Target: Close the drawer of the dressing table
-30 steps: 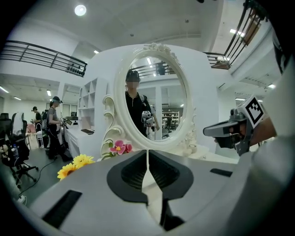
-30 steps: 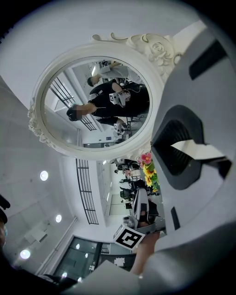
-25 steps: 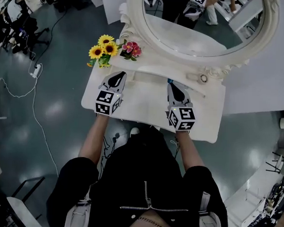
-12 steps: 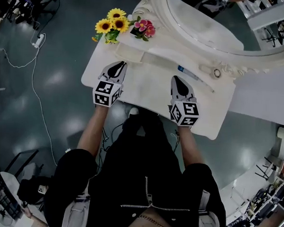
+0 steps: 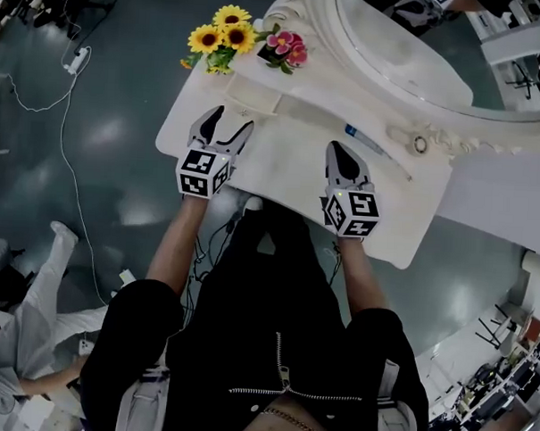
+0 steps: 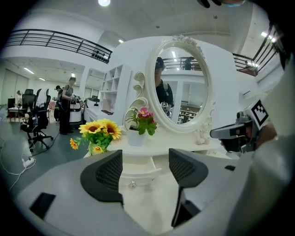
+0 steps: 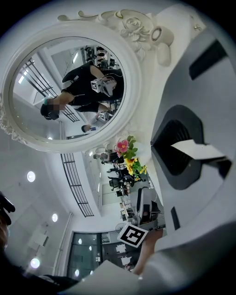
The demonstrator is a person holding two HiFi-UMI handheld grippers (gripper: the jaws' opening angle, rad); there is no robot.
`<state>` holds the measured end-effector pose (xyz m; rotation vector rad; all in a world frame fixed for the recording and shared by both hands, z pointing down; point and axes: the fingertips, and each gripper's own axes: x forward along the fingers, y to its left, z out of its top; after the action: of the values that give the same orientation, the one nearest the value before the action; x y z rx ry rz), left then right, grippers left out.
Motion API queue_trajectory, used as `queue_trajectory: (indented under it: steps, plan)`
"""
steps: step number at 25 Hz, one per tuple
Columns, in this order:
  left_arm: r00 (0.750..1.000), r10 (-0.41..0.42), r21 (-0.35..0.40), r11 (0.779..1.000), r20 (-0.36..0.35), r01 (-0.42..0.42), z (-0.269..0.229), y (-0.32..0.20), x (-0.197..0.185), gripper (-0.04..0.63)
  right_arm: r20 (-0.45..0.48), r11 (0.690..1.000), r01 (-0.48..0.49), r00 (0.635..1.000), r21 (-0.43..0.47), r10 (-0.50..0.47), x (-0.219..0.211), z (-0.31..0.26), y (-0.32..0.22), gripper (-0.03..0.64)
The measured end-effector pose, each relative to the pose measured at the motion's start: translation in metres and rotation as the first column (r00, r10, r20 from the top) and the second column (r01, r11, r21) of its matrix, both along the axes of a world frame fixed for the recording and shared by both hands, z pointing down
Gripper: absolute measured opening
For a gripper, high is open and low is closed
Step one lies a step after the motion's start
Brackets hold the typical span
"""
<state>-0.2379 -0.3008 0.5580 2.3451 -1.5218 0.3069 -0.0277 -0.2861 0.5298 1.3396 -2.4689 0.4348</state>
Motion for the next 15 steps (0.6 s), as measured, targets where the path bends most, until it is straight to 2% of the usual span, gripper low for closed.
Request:
queue_trajectory:
  steps: [8,15]
  plan:
    - [1.0,0.002,-0.081,0.997,0.031,0.001,0.033,-0.006,-0.003,0.305,-0.007,1.0,0.0,1.0,-0.017,0.0,0.001,0.003,-0.003,0.006]
    - [0.999,-0.033,-0.193,0.981,-0.008,0.03,0.079,-0.008,-0.007,0.303,-0.016,0.999,-0.017,1.0,-0.042,0.017,0.01,0.013,-0.001,0.006]
